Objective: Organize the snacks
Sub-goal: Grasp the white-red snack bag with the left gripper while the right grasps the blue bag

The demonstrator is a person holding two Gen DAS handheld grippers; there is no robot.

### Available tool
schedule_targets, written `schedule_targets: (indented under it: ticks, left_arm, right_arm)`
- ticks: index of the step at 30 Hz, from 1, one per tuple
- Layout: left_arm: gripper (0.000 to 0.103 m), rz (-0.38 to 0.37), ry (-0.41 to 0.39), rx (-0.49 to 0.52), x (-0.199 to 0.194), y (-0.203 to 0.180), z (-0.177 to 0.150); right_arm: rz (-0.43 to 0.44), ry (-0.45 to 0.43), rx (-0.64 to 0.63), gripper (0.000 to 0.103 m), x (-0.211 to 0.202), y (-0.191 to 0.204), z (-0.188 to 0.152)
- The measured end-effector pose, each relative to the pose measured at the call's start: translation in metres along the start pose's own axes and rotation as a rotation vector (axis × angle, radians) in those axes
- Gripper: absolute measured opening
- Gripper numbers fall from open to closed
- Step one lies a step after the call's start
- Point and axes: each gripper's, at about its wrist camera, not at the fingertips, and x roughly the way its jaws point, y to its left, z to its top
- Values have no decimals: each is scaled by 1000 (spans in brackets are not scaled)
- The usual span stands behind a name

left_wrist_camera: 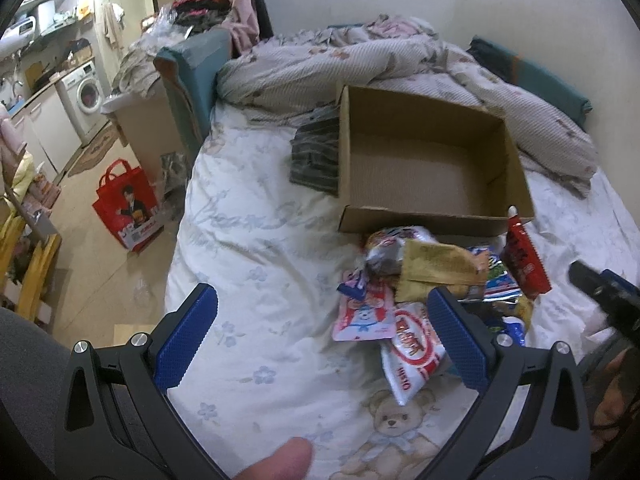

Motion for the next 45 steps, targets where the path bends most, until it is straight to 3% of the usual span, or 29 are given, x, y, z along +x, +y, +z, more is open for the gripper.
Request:
schedule_targets:
  ticks: [3,8,14,19,22,24,27,29,32,37,40,45]
  left_arm:
    - [103,20,66,-15,16,3,-2]
    - [103,-53,276,-39,57,-7,-12]
    - [103,-140,474,-94,105,-35,-30]
    - [100,-179,552,-141,134,-51,-40]
    - [88,-219,563,-163,141,-58,-44]
    - [58,-270,574,-177,141,-62,-47]
    - [41,-301,585,-183,135,-65,-52]
    - [35,-324,603,-197,128,-64,-54]
    - [32,-348,620,-187,109,-58,-62]
    - [31,-366,582,-113,59,-51,-60]
    - [31,-339,515,-83,31,-36,-49]
    - [31,-316,453,-115,35,7,-14]
  right_arm:
    - [-7,12,62,103,1,-14,4]
    - [13,60,140,103,8,-28,1]
    - [30,74,162,103,13,-32,1]
    - [37,83,170,103,16,-34,1]
    - [38,86,173,103,16,-35,0]
    - [42,93,181,103,18,-36,-1]
    - [45,100,191,103,20,-37,-1]
    - [46,100,186,103,21,-37,-1]
    - [45,103,181,103,21,-35,-2]
    - [67,136,187,103,24,-35,-3]
    - [167,230,210,103,34,-31,-8]
    - [290,430,221,101,58,-11,-28]
